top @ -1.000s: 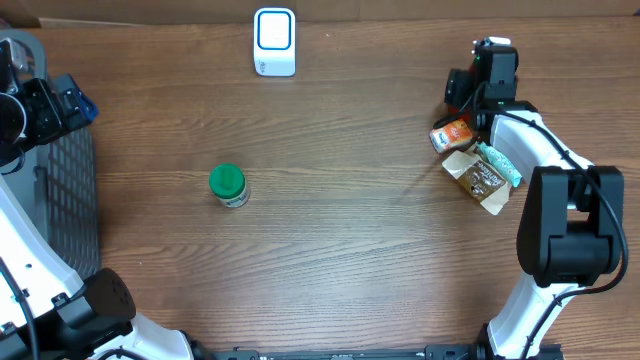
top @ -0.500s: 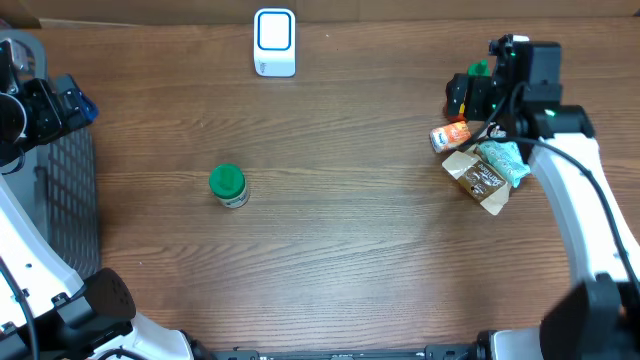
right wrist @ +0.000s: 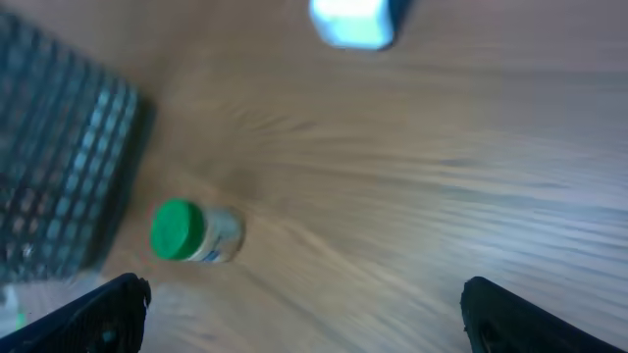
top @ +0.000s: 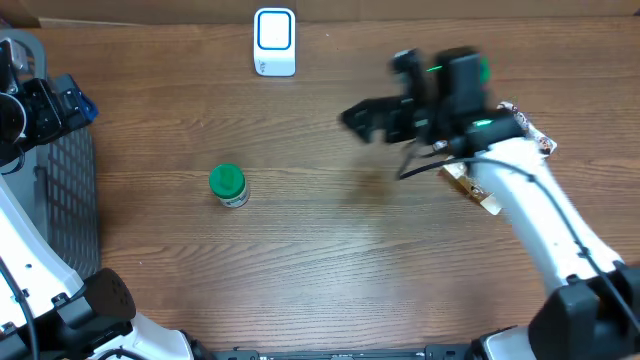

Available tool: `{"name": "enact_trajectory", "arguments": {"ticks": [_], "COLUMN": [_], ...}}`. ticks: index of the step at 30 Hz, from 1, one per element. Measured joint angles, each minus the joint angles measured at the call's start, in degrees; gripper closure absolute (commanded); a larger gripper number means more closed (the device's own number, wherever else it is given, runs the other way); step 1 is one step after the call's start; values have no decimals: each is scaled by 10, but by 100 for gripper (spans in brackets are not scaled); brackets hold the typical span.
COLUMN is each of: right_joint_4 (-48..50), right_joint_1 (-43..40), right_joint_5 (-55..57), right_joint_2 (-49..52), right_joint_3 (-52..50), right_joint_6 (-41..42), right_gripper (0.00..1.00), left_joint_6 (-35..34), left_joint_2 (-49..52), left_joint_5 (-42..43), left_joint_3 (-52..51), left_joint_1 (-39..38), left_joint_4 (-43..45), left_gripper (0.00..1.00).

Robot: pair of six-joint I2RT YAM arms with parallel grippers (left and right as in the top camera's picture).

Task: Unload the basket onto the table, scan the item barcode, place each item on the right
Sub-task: 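Release the bottle and move the right gripper over the green-capped jar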

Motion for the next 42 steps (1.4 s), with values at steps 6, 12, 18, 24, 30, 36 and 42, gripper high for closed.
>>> {"name": "enact_trajectory", "arguments": {"ticks": [6, 12, 18, 24, 30, 36, 42], "right_joint_4": [-68, -111, -99, -62, -52, -28, -23], "right_joint_1": [150, 226, 285, 340, 363, 360, 356], "right_joint_5": [115, 178, 198, 204, 204, 237, 267], "right_joint_2": [80, 186, 275, 328, 347, 360, 366], "right_joint_3": [120, 297, 310, 310, 310, 315, 318], "right_joint_6": [-4, -80, -159, -185, -189, -194, -193], "right_gripper": [0, 0, 0, 0, 0, 0, 0], "left_joint_6": [0, 0, 0, 0, 0, 0, 0], "left_joint_2": [0, 0, 0, 0, 0, 0, 0], "left_joint_5": [0, 0, 0, 0, 0, 0, 0], "left_joint_3": [0, 0, 0, 0, 0, 0, 0], "left_joint_1": [0, 0, 0, 0, 0, 0, 0], "left_joint_4": [0, 0, 0, 0, 0, 0, 0], "left_gripper": [0, 1, 1, 1, 0, 0, 0]}}
